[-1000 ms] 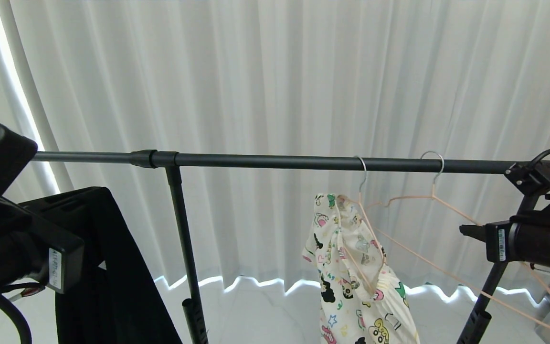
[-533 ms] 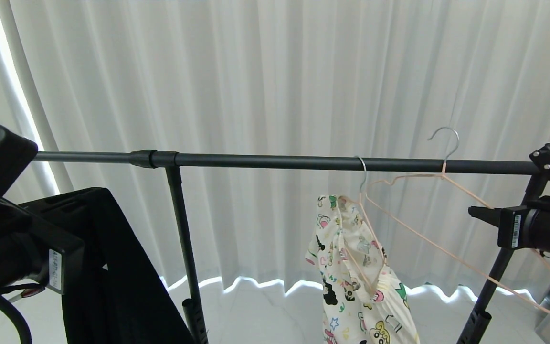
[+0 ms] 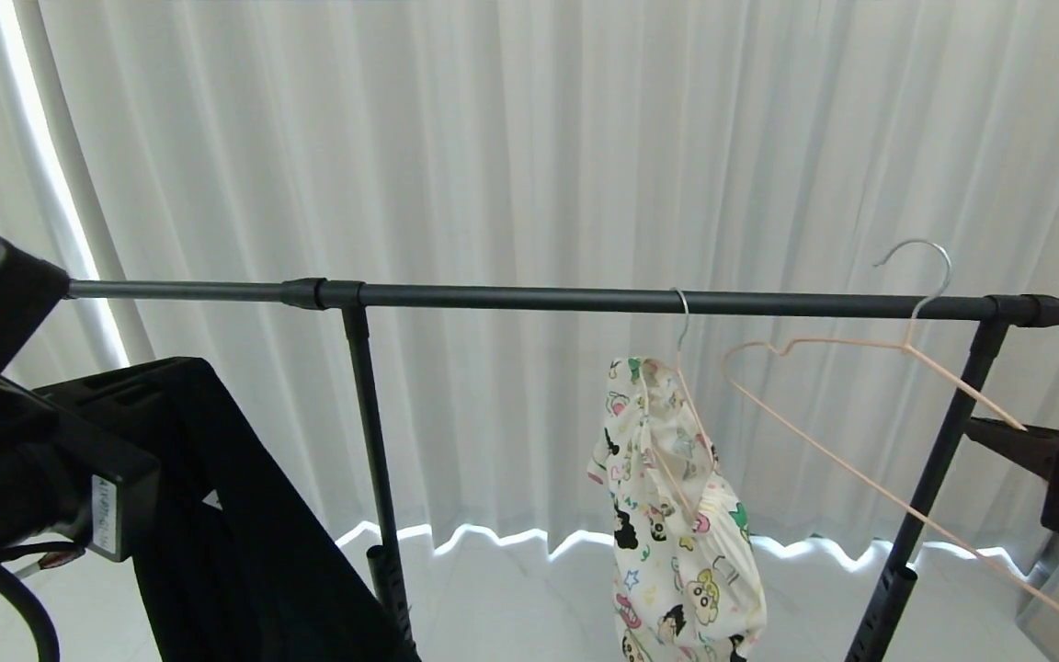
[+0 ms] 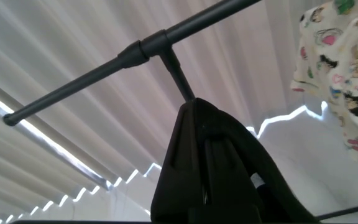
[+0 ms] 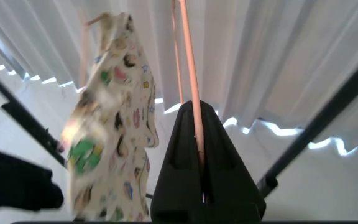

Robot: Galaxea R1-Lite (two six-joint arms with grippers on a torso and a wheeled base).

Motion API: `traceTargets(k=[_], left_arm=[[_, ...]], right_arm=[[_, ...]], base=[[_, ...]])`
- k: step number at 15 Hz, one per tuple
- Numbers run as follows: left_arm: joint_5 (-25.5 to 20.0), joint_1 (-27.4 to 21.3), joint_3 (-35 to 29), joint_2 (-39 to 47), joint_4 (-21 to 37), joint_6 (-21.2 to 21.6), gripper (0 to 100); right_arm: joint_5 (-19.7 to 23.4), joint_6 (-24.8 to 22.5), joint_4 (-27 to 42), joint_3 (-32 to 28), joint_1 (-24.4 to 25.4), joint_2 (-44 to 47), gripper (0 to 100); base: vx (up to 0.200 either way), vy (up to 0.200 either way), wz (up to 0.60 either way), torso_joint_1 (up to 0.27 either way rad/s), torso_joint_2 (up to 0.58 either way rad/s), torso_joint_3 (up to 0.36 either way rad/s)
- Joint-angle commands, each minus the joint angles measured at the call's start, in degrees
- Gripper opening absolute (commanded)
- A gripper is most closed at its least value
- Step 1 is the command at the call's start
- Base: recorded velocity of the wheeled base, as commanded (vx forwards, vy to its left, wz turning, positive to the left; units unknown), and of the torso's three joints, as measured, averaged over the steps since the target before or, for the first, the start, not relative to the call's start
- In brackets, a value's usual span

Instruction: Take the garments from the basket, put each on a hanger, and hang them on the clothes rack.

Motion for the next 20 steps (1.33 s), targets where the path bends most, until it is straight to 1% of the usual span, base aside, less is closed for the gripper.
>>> traceTargets(k=[1,3,5,6,10,12,13,14,15,17,18,19,20], left_arm=[[0.03,-0.01,0.01,0.25,0.08,0.04,0],[0.03,-0.01,0.1,0.25,-0.01,0.04,0],[0.03,-0.01,0.01,0.6,-0.01,0.04,0],[-0.06,-0.01,0.01,0.69,-0.01,-0.05,0],[-0.06,-0.71,-0.17,1.92,-0.01,-0.05,0],[-0.06,-0.98,-1.22,3.59,-0.01,-0.23,0],[-0.06,-0.89,-2.54,5.26,-0.1,-0.58,0],[0.03,-0.71,-4.65,7.9,-0.1,-2.51,0],[0.03,-0.54,-6.58,10.88,-0.19,-5.5,0],[0.21,-0.01,-10.1,17.65,-0.1,-12.44,0],[0.29,0.78,-10.98,20.2,-0.1,-14.47,0],[0.38,2.36,-11.51,22.48,-0.1,-15.34,0],[0.47,3.77,-12.12,23.89,-0.1,-15.34,0]], right_arm=[[0.12,-0.33,-0.1,1.29,0.01,-4.1,0],[0.3,-0.33,-0.1,1.29,0.01,-4.45,0],[1.79,-0.33,-0.28,0.76,0.1,-4.54,0],[3.02,-0.33,-0.19,0.23,0.19,-4.62,0],[12.43,-0.25,-0.1,-2.49,1.07,-4.54,0],[13.31,0.11,-0.1,-3.11,3.79,-4.36,0],[13.31,0.28,-0.1,-3.02,5.99,-4.45,0],[13.31,1.16,-0.1,-3.02,9.77,-4.45,0],[13.31,2.48,-0.01,-3.11,13.72,-4.54,0],[12.87,6.79,0.07,-3.02,25.15,-4.89,0],[12.78,8.28,0.25,-2.93,28.31,-4.8,0],[12.69,8.72,0.25,-2.93,31.21,-4.54,0],[12.69,8.81,0.25,-2.84,32.18,-4.18,0]], base=[[-0.2,0.0,0.0,-0.007,0.0,0.002],[-0.2,0.0,0.0,0.0,0.0,0.0],[-0.2,0.0,0.0,0.005,0.0,0.002],[-0.2,0.0,0.0,0.007,0.0,0.007],[0.0,0.0,0.0,0.0,0.0,0.0],[0.0,0.0,0.0,0.0,0.0,0.0],[0.0,0.0,0.0,0.0,0.0,0.0],[0.0,0.0,0.0,0.0,0.0,0.0],[0.0,0.0,0.0,0.0,0.0,0.0],[0.0,0.0,0.0,0.0,0.0,0.0],[0.0,0.0,0.0,0.0,0.0,0.0],[0.0,0.0,0.0,0.0,0.0,0.0],[0.0,0.0,0.0,0.0,0.0,0.0]])
